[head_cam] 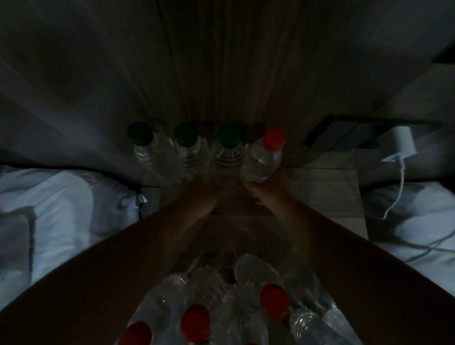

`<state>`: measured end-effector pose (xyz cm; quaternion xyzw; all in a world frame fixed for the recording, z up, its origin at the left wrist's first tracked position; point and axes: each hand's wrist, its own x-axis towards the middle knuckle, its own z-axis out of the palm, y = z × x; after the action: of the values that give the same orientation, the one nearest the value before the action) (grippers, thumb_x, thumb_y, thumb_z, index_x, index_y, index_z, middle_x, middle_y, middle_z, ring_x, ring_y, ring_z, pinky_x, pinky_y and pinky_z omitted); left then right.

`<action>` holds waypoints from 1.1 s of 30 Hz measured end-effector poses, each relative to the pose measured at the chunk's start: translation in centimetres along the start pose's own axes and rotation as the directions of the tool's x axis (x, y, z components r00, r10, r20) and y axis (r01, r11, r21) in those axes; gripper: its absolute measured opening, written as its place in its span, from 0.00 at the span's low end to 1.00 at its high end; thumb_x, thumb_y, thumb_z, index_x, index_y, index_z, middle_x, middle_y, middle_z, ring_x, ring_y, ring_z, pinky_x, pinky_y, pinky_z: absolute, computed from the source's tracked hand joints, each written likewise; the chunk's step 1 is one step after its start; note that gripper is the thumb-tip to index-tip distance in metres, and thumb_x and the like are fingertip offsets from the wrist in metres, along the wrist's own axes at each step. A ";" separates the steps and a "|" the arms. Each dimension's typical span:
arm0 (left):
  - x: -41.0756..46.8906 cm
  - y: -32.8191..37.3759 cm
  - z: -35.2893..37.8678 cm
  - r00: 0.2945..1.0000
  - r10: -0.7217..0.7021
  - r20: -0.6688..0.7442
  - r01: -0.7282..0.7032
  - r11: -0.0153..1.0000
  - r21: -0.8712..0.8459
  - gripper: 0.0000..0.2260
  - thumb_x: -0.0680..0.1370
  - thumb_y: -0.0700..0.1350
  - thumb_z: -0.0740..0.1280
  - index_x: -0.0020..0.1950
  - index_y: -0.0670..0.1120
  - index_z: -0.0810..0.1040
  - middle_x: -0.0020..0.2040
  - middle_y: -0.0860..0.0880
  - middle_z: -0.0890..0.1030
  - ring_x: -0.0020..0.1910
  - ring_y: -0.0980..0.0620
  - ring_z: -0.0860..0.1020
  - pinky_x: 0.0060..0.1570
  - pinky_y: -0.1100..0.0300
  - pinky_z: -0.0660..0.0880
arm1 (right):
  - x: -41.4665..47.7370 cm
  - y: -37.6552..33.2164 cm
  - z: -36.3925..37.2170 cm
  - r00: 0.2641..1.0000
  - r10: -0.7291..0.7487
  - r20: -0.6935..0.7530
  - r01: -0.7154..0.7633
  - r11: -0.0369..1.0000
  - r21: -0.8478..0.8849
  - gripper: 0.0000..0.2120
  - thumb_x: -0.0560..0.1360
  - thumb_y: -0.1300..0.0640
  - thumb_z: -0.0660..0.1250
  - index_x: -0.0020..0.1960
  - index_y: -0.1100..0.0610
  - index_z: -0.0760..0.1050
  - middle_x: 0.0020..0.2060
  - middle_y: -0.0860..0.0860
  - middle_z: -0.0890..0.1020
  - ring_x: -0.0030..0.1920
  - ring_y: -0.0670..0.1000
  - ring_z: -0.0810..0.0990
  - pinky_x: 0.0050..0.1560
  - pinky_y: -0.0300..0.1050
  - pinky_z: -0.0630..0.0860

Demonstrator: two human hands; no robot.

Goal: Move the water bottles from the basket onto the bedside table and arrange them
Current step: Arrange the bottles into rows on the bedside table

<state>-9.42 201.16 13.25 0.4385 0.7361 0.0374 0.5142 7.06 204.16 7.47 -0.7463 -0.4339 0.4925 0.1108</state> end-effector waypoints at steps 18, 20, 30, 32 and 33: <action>2.0 -4.7 -2.9 0.969 -0.204 -0.137 0.101 0.839 -0.535 0.56 0.54 0.63 0.78 0.74 0.57 0.49 0.69 0.44 0.68 0.59 0.41 0.75 0.44 0.48 0.79 | -1.5 -1.3 4.7 0.981 0.174 -0.090 -0.122 0.901 0.415 0.72 0.35 0.31 0.76 0.70 0.40 0.40 0.69 0.56 0.68 0.63 0.60 0.74 0.61 0.61 0.74; 2.2 -4.7 -2.7 0.960 -0.202 -0.192 0.080 0.859 -0.506 0.59 0.49 0.66 0.75 0.72 0.57 0.48 0.69 0.43 0.67 0.62 0.40 0.74 0.54 0.42 0.76 | -2.2 -1.7 4.3 0.978 0.183 -0.104 -0.128 0.909 0.397 0.74 0.36 0.29 0.76 0.72 0.44 0.41 0.70 0.55 0.66 0.65 0.60 0.72 0.63 0.59 0.72; 2.8 -6.0 -3.0 0.981 -0.172 -0.089 0.112 0.877 -0.467 0.64 0.40 0.72 0.73 0.71 0.53 0.55 0.62 0.48 0.75 0.55 0.46 0.77 0.48 0.50 0.77 | -2.4 -1.1 2.8 0.985 0.118 -0.128 -0.089 0.973 0.215 0.61 0.56 0.46 0.82 0.75 0.53 0.44 0.71 0.55 0.65 0.66 0.59 0.71 0.63 0.57 0.73; 1.1 -5.8 -3.4 0.974 -0.226 -0.004 0.205 0.892 -0.403 0.58 0.49 0.68 0.75 0.74 0.51 0.57 0.66 0.48 0.73 0.57 0.46 0.76 0.37 0.56 0.73 | -3.3 -0.8 1.5 0.992 0.088 -0.091 -0.072 0.983 0.168 0.56 0.57 0.48 0.82 0.75 0.51 0.50 0.71 0.53 0.64 0.68 0.57 0.70 0.63 0.58 0.73; 0.0 -5.8 -3.7 0.969 -0.244 0.027 0.237 0.900 -0.365 0.52 0.56 0.64 0.76 0.74 0.50 0.58 0.67 0.47 0.72 0.60 0.45 0.75 0.36 0.57 0.72 | -4.2 -0.8 0.7 0.995 0.073 -0.065 -0.061 0.982 0.178 0.51 0.60 0.49 0.81 0.74 0.51 0.55 0.69 0.51 0.67 0.67 0.55 0.71 0.62 0.56 0.74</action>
<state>-15.84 199.12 12.04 0.2406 0.7696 0.1143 0.5802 5.49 201.29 10.25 -0.7649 -0.3592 0.5054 0.1748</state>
